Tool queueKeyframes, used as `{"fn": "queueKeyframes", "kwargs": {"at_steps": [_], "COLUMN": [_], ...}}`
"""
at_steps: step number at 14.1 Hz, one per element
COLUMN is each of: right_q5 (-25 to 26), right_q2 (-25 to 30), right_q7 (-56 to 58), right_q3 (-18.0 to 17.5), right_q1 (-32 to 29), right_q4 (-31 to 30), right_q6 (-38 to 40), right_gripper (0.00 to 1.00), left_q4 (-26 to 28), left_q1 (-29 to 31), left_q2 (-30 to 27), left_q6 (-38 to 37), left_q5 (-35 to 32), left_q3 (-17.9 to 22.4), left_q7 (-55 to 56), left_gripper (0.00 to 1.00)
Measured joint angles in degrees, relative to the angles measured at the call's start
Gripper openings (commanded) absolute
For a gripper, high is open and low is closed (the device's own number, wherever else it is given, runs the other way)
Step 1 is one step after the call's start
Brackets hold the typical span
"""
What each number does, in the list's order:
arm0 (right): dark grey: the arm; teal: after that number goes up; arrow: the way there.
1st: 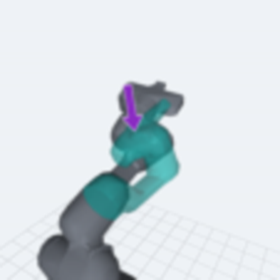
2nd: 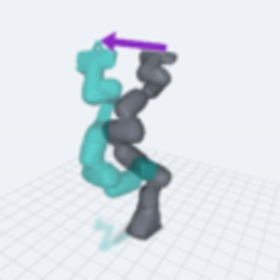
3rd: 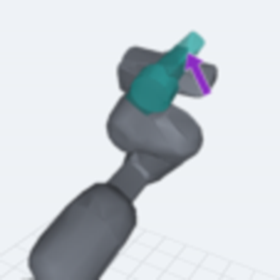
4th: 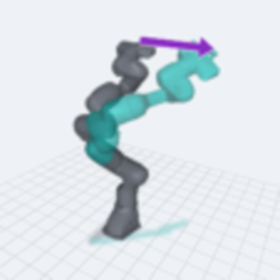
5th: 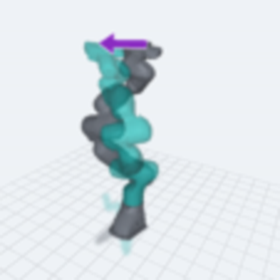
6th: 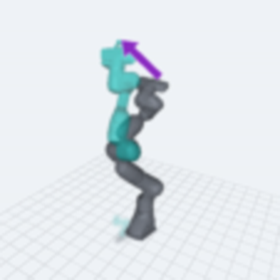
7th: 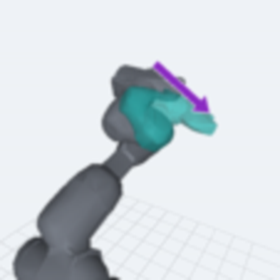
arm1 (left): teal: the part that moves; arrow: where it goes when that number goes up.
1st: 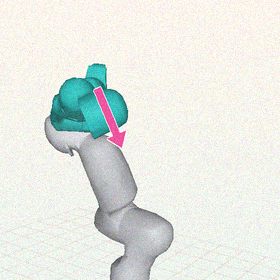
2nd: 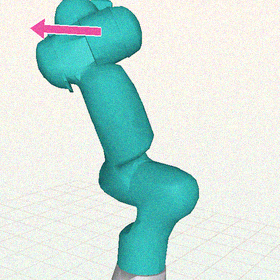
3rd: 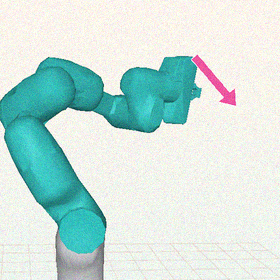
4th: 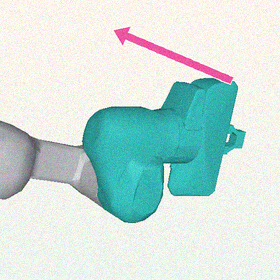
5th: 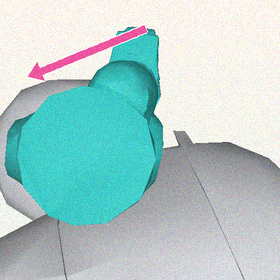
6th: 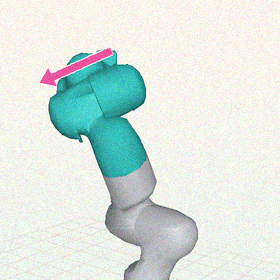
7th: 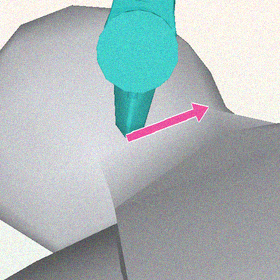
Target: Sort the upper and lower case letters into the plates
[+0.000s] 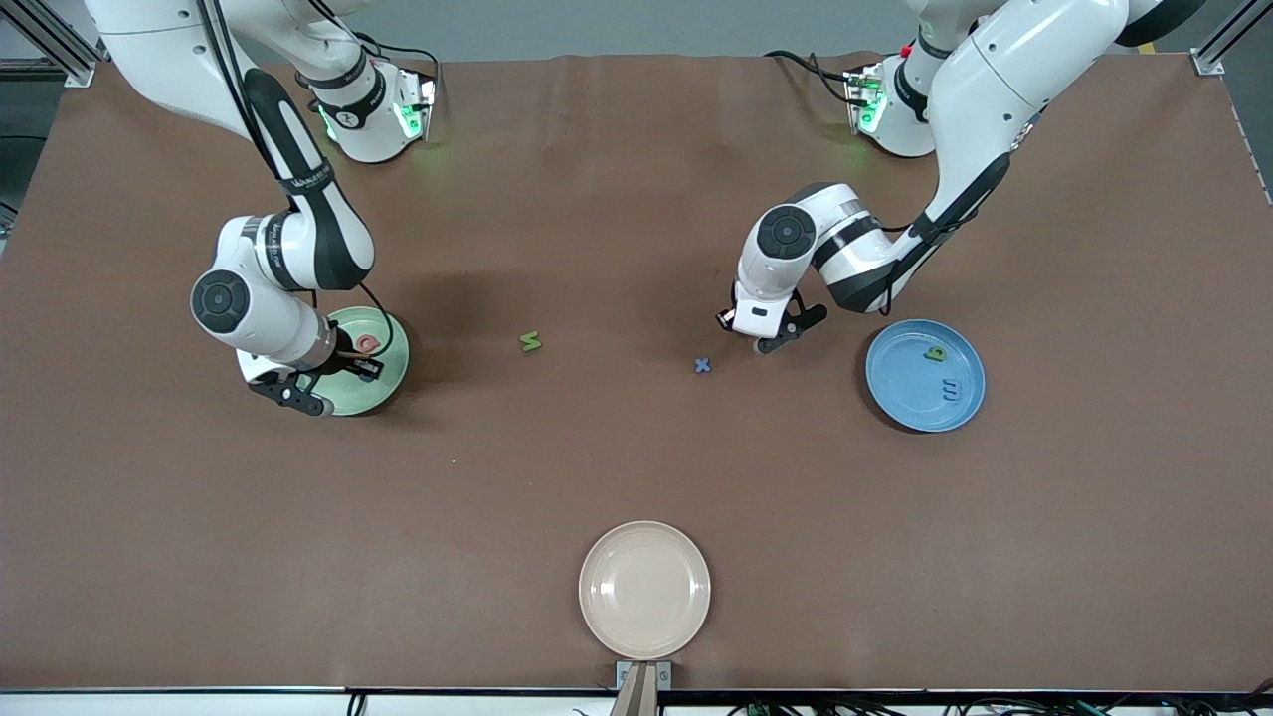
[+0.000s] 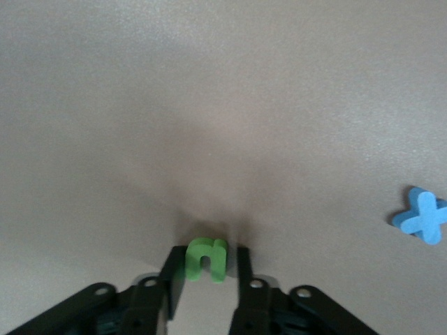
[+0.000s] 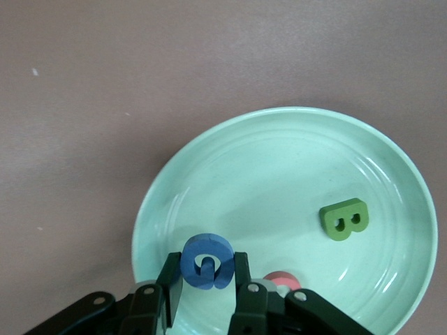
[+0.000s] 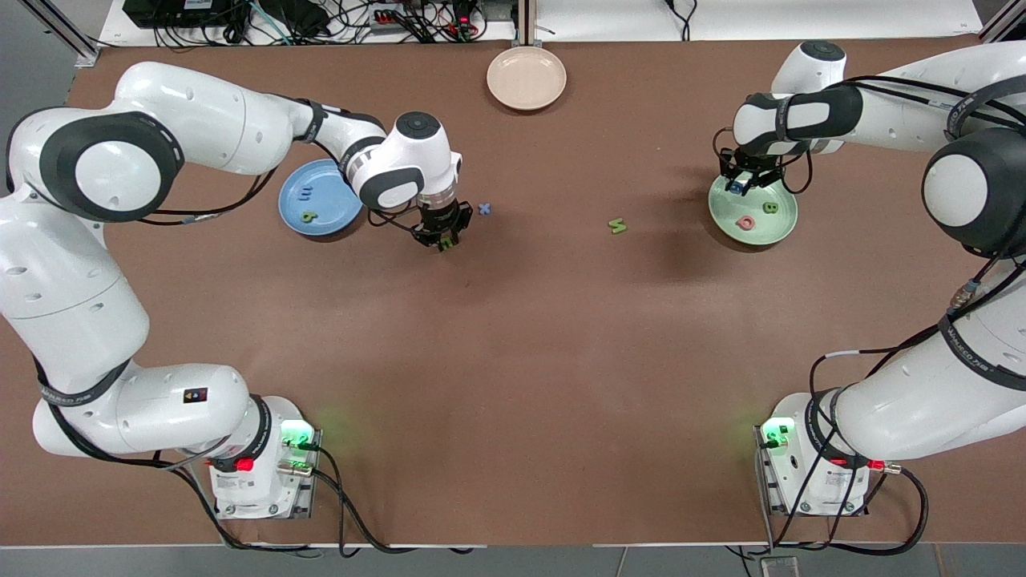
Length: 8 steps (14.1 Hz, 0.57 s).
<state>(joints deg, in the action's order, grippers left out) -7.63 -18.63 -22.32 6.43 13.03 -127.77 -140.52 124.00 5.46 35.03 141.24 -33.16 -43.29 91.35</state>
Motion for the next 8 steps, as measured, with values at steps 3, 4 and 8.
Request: {"fn": "queueKeyframes", "kwargs": {"at_steps": [3,4,8], "right_q5": [0.0,0.0,0.0], "right_q2": [-0.1,-0.2,-1.4], "right_q7": [0.1,0.1,0.2], "right_q3": [0.0,-0.1,-0.1], "right_q1": [-0.1,-0.1,-0.1], "right_q4": [-0.5,-0.6,-0.9], "right_q6": [-0.6,-0.8,-1.4], "right_gripper": [0.04,0.04,0.07], "left_q4": [0.0,0.0,-0.9], "left_q1": [0.0,0.0,0.9], "left_q2": [0.0,0.0,-0.6], "left_q6": [0.1,0.1,-2.4], "left_q5": [-0.6,-0.6,-1.6], "left_q3": [-0.1,-0.1,0.1], "left_q7": [0.0,0.0,-0.1], "left_gripper": [0.11,0.08,0.07]}}
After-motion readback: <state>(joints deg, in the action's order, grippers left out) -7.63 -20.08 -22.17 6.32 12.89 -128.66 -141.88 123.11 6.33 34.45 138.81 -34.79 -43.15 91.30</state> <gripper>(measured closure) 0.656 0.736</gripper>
